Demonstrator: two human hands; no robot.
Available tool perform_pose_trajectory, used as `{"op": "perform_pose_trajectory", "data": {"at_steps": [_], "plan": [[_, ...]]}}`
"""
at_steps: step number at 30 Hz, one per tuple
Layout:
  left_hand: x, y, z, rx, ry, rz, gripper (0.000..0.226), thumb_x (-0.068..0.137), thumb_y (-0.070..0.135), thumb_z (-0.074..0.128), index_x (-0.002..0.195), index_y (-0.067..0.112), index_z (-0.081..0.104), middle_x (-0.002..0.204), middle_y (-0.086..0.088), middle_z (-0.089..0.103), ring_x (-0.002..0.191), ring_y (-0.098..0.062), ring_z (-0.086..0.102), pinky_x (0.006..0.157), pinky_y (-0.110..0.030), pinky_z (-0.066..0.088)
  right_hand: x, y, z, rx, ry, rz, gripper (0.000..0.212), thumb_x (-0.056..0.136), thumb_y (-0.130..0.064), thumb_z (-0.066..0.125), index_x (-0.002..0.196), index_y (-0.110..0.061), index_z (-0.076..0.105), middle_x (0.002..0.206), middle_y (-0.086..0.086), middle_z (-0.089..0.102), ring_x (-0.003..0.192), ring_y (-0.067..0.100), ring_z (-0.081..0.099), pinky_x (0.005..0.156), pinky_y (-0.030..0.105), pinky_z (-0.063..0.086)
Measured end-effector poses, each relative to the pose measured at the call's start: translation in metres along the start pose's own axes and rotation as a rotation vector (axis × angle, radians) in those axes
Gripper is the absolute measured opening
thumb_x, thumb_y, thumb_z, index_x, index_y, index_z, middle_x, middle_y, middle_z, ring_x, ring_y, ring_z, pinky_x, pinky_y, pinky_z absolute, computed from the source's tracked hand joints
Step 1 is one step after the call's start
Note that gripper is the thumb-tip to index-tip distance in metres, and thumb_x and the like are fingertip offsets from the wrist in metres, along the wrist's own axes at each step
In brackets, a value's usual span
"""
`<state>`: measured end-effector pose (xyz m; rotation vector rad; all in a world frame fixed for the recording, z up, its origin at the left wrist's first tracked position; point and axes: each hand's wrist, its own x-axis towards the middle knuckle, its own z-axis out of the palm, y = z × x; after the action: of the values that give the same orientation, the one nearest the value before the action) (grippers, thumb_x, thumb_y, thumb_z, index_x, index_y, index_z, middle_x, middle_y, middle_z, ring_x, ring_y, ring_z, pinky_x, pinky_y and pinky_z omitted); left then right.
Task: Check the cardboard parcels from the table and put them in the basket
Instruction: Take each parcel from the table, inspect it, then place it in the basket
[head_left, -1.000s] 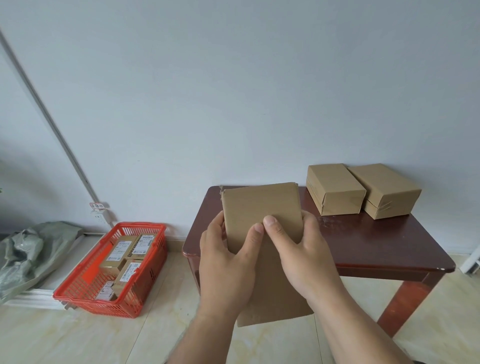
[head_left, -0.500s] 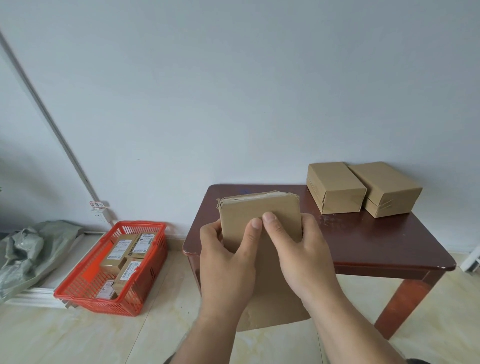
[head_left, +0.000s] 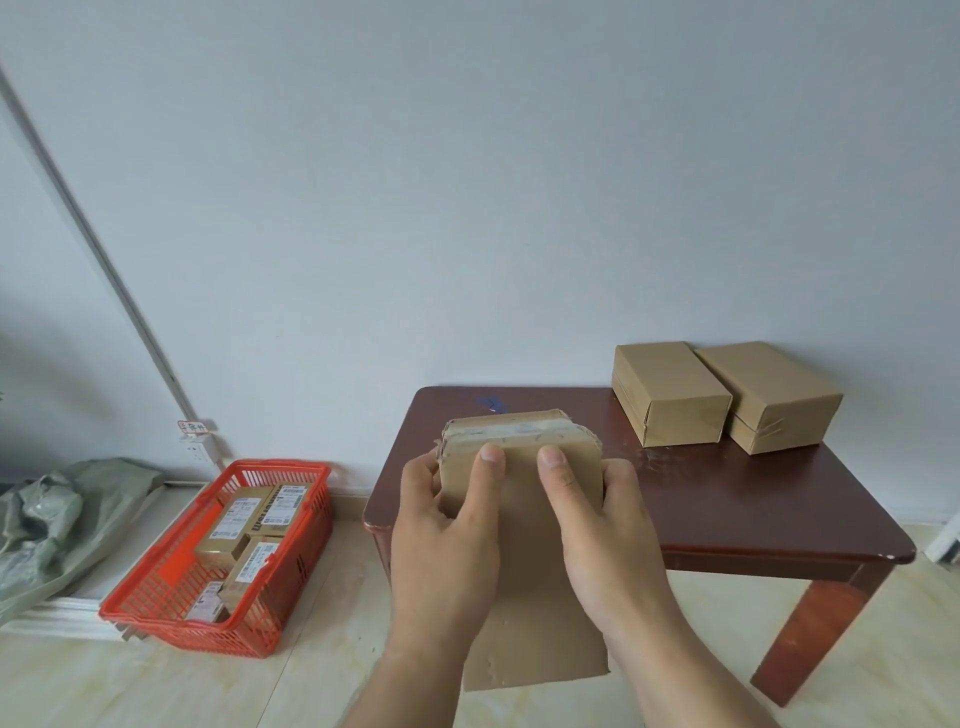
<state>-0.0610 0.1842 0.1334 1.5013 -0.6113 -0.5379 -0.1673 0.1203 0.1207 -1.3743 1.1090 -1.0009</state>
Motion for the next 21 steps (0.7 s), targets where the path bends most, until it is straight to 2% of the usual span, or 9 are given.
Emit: {"op": "perform_pose_trajectory", "data": {"at_steps": [2, 5, 10, 13, 14, 16, 18, 20, 21], "plan": [[-0.003, -0.003, 0.001, -0.016, -0.021, -0.018, 0.026, 0.094, 0.043, 0.071, 0.111, 0.025, 0.062, 0.084, 0.026, 0.073, 0.076, 0.006, 0.069, 0.067, -0.016, 0.050, 0.004, -0.001, -0.002, 0.047, -0.024, 0.053, 0.052, 0.086, -0.074, 0.062, 0.106, -0.026, 0.059, 0.109, -0.009, 0.066, 0.100, 0.004, 0.065, 0.085, 0.035, 0.052], [-0.005, -0.006, 0.000, 0.006, -0.052, -0.043, 0.025, 0.092, 0.036, 0.070, 0.114, 0.033, 0.059, 0.091, 0.022, 0.075, 0.082, 0.004, 0.070, 0.074, -0.025, 0.051, 0.007, -0.002, -0.004, 0.086, -0.032, 0.104, 0.038, 0.091, -0.059, 0.069, 0.107, -0.026, 0.062, 0.106, -0.008, 0.072, 0.099, 0.008, 0.069, 0.092, 0.039, 0.055], [0.000, -0.008, -0.001, 0.037, -0.027, -0.041, 0.033, 0.092, 0.030, 0.072, 0.117, 0.036, 0.051, 0.104, 0.014, 0.071, 0.084, 0.001, 0.069, 0.077, -0.029, 0.054, 0.004, -0.001, -0.002, 0.048, -0.040, 0.123, 0.021, 0.092, -0.039, 0.072, 0.105, -0.027, 0.062, 0.101, -0.005, 0.073, 0.090, 0.012, 0.069, 0.072, 0.034, 0.051], [0.003, -0.009, -0.002, 0.064, -0.033, -0.004, 0.047, 0.091, 0.032, 0.077, 0.129, 0.029, 0.049, 0.110, 0.017, 0.067, 0.092, 0.007, 0.066, 0.075, -0.017, 0.050, 0.002, 0.001, 0.000, 0.025, -0.028, 0.118, 0.024, 0.089, -0.035, 0.075, 0.106, -0.028, 0.060, 0.099, -0.008, 0.073, 0.089, 0.010, 0.070, 0.069, 0.032, 0.050], [0.002, -0.010, -0.002, 0.071, -0.049, 0.008, 0.046, 0.091, 0.032, 0.078, 0.127, 0.031, 0.050, 0.109, 0.021, 0.066, 0.091, 0.013, 0.065, 0.074, -0.013, 0.049, 0.003, 0.001, 0.000, 0.014, -0.021, 0.113, 0.026, 0.089, -0.037, 0.076, 0.106, -0.028, 0.060, 0.100, -0.009, 0.072, 0.089, 0.008, 0.070, 0.068, 0.031, 0.049], [-0.001, -0.013, -0.002, 0.108, -0.097, 0.024, 0.034, 0.092, 0.027, 0.079, 0.111, 0.038, 0.053, 0.095, 0.026, 0.069, 0.088, 0.022, 0.061, 0.070, -0.005, 0.047, 0.006, 0.000, -0.001, 0.008, 0.005, 0.099, 0.030, 0.088, -0.041, 0.078, 0.108, -0.029, 0.059, 0.101, -0.010, 0.072, 0.090, 0.007, 0.070, 0.067, 0.029, 0.048], [-0.003, -0.017, -0.001, 0.136, -0.111, 0.051, 0.029, 0.093, 0.022, 0.079, 0.101, 0.041, 0.059, 0.094, 0.031, 0.071, 0.089, 0.015, 0.065, 0.069, -0.004, 0.048, 0.009, 0.001, -0.002, 0.001, 0.017, 0.076, 0.033, 0.088, -0.042, 0.080, 0.109, -0.030, 0.058, 0.104, -0.010, 0.071, 0.091, 0.007, 0.070, 0.065, 0.027, 0.049], [-0.003, -0.018, -0.001, 0.132, -0.099, 0.058, 0.022, 0.091, 0.033, 0.080, 0.104, 0.043, 0.066, 0.101, 0.019, 0.075, 0.095, 0.002, 0.070, 0.078, -0.014, 0.054, 0.010, 0.003, -0.002, -0.023, 0.013, 0.040, 0.035, 0.088, -0.040, 0.080, 0.113, -0.031, 0.057, 0.107, -0.011, 0.071, 0.092, 0.003, 0.068, 0.065, 0.023, 0.048], [-0.002, -0.017, -0.002, 0.137, -0.092, 0.064, 0.023, 0.088, 0.043, 0.079, 0.108, 0.046, 0.068, 0.107, 0.013, 0.075, 0.101, -0.003, 0.070, 0.087, -0.024, 0.057, 0.009, 0.006, -0.002, -0.033, 0.004, 0.013, 0.038, 0.089, -0.040, 0.080, 0.119, -0.032, 0.057, 0.111, -0.013, 0.070, 0.096, 0.001, 0.068, 0.068, 0.021, 0.048]]}}
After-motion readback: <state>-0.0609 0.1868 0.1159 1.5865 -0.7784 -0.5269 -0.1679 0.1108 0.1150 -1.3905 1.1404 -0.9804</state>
